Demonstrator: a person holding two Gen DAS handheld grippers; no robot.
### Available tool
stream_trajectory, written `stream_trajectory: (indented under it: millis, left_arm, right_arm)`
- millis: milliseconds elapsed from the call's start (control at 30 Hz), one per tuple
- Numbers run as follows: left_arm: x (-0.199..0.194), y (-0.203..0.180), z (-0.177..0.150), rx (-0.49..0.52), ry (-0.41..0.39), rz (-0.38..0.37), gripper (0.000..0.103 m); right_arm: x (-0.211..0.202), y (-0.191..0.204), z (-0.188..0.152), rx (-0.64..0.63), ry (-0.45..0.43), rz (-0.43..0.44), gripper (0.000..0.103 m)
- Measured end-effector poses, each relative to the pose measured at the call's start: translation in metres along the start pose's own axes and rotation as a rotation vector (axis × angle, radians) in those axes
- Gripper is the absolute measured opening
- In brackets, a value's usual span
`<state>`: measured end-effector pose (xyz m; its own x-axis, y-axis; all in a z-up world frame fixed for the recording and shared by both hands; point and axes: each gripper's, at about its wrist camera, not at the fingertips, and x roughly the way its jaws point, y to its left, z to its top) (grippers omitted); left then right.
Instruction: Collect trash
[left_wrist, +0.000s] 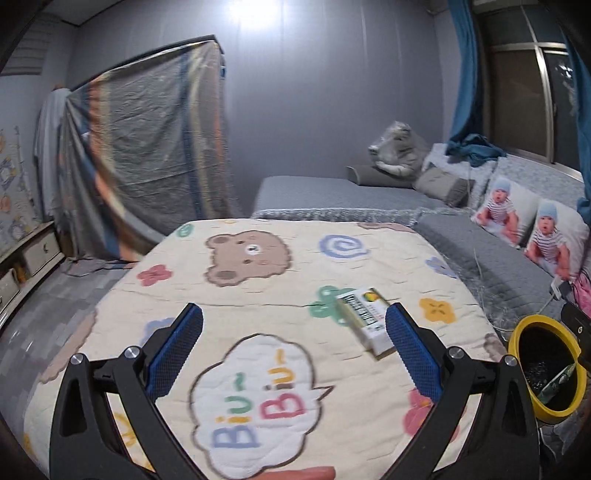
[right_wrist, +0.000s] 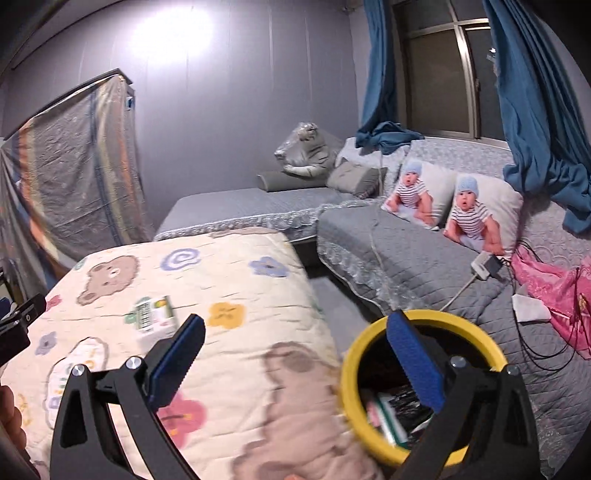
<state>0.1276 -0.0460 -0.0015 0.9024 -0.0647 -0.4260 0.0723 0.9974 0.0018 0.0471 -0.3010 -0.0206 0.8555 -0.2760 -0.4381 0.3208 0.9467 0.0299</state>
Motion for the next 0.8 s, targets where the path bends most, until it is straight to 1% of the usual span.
stream_trajectory:
  millis: [100, 233, 333, 500, 667, 800]
  left_arm:
    - [-0.020, 0.018, -0.008, -0.025, -0.022, 0.015, 0.095]
    - [-0.039, 0.028, -0.022, -0.034, -0.034, 0.015, 0.095]
    - [-0.054, 0.028, -0.032, -0.031, -0.044, 0.010, 0.095]
    - [-0.066, 0.028, -0.039, -0.082, -0.043, -0.011, 0.095]
    - [-0.074, 0.024, -0.044, -0.075, -0.068, 0.012, 0.095]
    - [-0.076, 0.022, -0.046, -0.060, -0.064, 0.015, 0.095]
  right_arm:
    - [-0.013, 0.016, -0.003, -0.012, -0.023, -0.004, 0.095]
    - [-0.028, 0.032, -0.009, -0.036, -0.044, -0.005, 0.095]
    - [-0.038, 0.041, -0.015, -0.054, -0.052, 0.001, 0.095]
    - [-0.057, 0.050, -0.026, -0.060, -0.113, -0.021, 0.095]
    - [-0.074, 0.053, -0.032, -0.052, -0.191, -0.032, 0.095]
    - [-0.079, 0.057, -0.039, -0.058, -0.215, -0.043, 0.095]
